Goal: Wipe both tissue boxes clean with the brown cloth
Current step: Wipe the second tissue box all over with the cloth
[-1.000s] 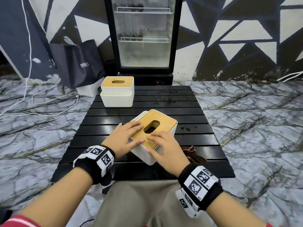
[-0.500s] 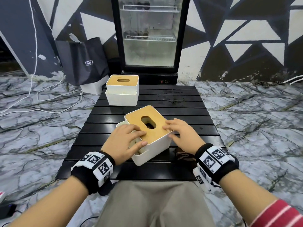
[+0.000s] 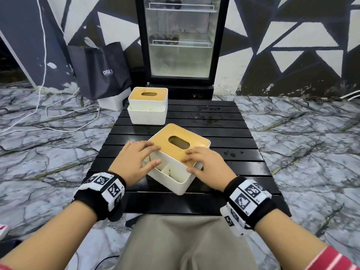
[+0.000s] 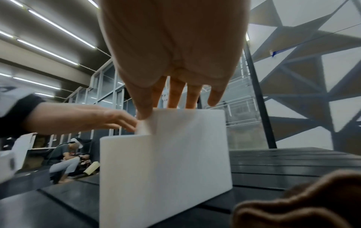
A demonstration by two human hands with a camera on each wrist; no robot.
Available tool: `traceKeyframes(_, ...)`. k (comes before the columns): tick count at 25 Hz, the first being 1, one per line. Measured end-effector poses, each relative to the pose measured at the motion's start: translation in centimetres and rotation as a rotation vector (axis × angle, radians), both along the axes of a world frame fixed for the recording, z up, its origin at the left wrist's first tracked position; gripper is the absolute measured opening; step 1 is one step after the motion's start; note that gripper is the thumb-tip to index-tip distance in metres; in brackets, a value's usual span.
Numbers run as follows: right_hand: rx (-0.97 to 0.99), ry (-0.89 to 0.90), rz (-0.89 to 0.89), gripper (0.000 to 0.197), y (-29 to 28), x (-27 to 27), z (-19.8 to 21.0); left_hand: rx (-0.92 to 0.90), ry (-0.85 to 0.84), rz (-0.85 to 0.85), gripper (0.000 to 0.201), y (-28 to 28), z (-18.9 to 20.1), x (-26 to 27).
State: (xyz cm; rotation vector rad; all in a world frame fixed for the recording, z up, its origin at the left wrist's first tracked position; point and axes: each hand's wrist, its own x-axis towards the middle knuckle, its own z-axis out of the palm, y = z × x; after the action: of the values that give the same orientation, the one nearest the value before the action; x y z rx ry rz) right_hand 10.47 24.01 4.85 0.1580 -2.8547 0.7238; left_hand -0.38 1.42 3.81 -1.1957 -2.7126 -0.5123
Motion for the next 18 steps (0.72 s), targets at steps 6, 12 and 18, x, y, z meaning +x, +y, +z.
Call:
traceKeyframes(6, -0.017, -0.051, -0.092, 0.044, 1.1, 0.4, -0.2, 0.065, 0.089, -0.083, 0.076, -1.0, -0.5, 0.5)
traceKeyframes(12, 0.053, -0.034, -0.072, 0.052, 1.1, 0.4, -0.6, 0.068, 0.005, -0.051, 0.060, -0.8, -0.7, 0.7)
traceKeyframes(18, 0.066, -0.071, -0.121, 0.050, 3.5, -1.1, -0.1, 0.076, -0.058, 0.040, 0.055, 2.4, -0.5, 0.1)
